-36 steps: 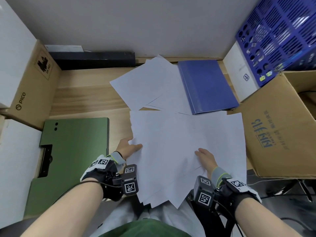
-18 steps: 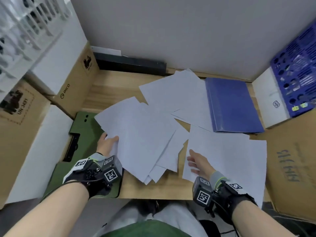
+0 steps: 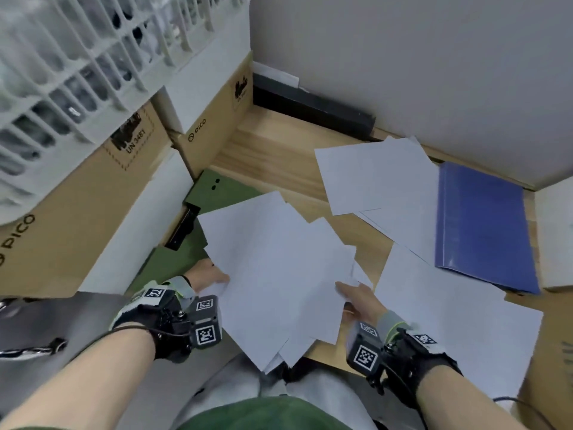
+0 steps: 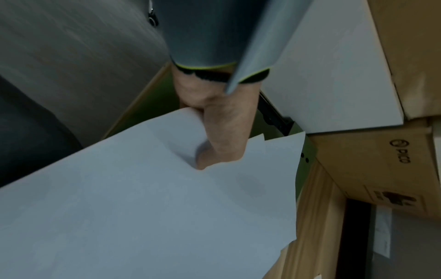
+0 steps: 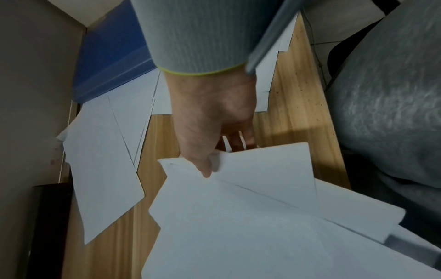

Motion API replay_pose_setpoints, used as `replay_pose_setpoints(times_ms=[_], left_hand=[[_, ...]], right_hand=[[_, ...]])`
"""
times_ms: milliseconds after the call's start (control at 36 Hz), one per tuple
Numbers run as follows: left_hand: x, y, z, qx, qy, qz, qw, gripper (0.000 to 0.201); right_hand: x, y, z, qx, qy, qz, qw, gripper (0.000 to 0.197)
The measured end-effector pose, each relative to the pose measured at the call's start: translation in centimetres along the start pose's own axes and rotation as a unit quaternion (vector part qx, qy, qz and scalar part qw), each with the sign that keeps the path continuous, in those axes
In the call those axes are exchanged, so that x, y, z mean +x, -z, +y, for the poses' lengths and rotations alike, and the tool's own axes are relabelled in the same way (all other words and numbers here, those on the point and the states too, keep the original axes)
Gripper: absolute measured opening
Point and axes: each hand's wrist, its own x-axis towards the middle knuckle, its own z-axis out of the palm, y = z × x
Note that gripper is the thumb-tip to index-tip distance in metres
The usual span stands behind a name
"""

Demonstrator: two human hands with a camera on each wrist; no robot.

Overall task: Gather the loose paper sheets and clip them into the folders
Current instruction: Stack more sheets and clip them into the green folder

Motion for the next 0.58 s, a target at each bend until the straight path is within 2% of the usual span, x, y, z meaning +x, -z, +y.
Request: replay_pose_setpoints(times_ms=[83, 194, 278, 389, 472, 583], left_hand=[[-0.5, -0.6, 1.3, -0.010, -0.013, -0.025, 1.000, 0.021], [-1.0, -2.0, 3.3, -0.052, -0.041, -0.014, 0.998, 0.039], [-1.1, -2.8, 4.1, -0.067, -0.048, 0.005, 0.997, 0.034], [-1.0, -4.4, 5.5, -0.107, -0.027, -0.022, 0.994, 0.030], [-0.7, -5.1, 6.2, -0.100, -0.017, -0.032, 0.994, 0.030], [-0.3, -5.7, 6.8, -0.093, -0.031, -0.006, 0.995, 0.036]], right_hand=[[-0.5, 0.2, -0.3, 0.009, -0.008, 0.004, 1.000, 0.009], [-0.5, 1.3, -0.2, 0.006, -0.001, 0.027, 1.000, 0.017], [-0.2, 2.0, 0.0, 0.032, 0.028, 0.073, 0.996, 0.028], [-0.4, 4.3, 0.6, 0.097, 0.022, 0.115, 0.988, 0.021], [-0.7, 5.3, 0.9, 0.107, -0.013, 0.093, 0.990, 0.017], [-1.3, 5.7, 2.0, 0.035, -0.084, -0.015, 0.996, 0.013]])
